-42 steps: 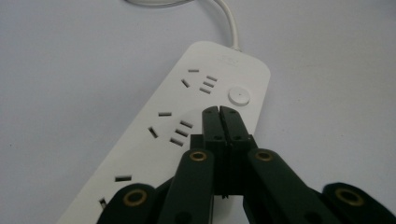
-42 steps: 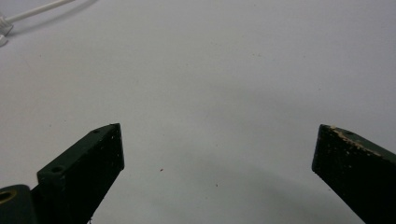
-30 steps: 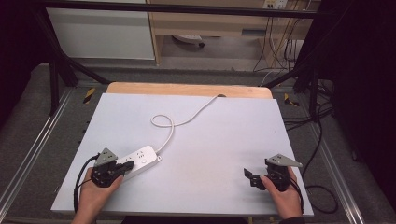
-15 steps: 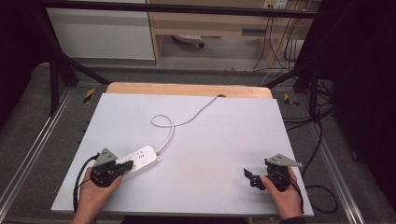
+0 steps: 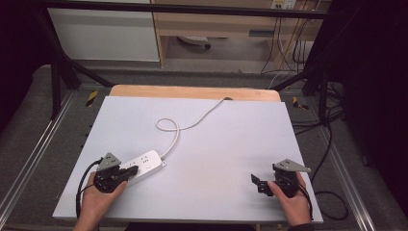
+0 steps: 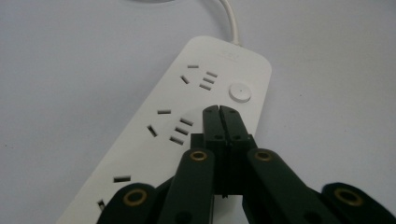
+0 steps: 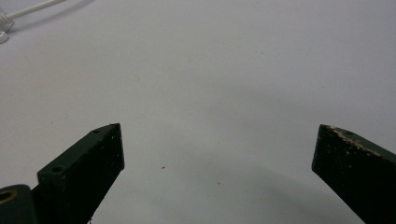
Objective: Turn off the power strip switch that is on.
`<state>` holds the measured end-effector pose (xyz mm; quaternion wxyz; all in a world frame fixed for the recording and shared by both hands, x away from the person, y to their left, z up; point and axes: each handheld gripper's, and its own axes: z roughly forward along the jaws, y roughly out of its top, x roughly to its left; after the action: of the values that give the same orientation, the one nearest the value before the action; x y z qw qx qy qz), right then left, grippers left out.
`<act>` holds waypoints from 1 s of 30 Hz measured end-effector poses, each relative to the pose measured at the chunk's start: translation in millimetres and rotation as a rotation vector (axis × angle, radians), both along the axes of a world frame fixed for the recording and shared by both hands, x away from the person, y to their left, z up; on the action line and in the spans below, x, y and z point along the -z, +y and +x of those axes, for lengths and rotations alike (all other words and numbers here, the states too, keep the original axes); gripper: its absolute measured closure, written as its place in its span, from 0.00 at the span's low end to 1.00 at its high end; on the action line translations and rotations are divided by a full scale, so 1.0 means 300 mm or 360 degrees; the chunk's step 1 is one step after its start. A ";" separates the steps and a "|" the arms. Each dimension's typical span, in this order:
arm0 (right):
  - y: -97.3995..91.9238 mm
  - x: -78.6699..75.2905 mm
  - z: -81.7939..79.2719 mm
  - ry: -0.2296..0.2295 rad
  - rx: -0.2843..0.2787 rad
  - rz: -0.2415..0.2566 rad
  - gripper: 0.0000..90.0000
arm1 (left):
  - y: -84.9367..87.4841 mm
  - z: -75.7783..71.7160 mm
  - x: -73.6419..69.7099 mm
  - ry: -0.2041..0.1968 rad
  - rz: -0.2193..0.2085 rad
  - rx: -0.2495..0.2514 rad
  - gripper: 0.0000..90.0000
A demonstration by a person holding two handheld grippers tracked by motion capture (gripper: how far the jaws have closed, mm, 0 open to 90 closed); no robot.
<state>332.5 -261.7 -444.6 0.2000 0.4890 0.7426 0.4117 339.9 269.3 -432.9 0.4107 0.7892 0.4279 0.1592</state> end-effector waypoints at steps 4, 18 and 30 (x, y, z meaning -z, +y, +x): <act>0.000 0.000 0.000 0.0000 0.0001 -0.0002 0.04 | 0.000 0.000 0.000 -0.0001 0.0004 0.0002 1.00; 0.000 0.000 -0.001 0.0002 0.0005 -0.0002 0.04 | -0.006 -0.002 -0.002 0.0000 0.0023 -0.0008 1.00; 0.001 0.000 -0.002 0.0003 0.0002 -0.0009 0.04 | -0.007 -0.001 -0.001 0.0017 0.0028 -0.0014 1.00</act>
<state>332.0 -261.5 -444.7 0.2008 0.4892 0.7436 0.4091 339.5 267.3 -432.6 0.4007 0.7918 0.4321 0.1607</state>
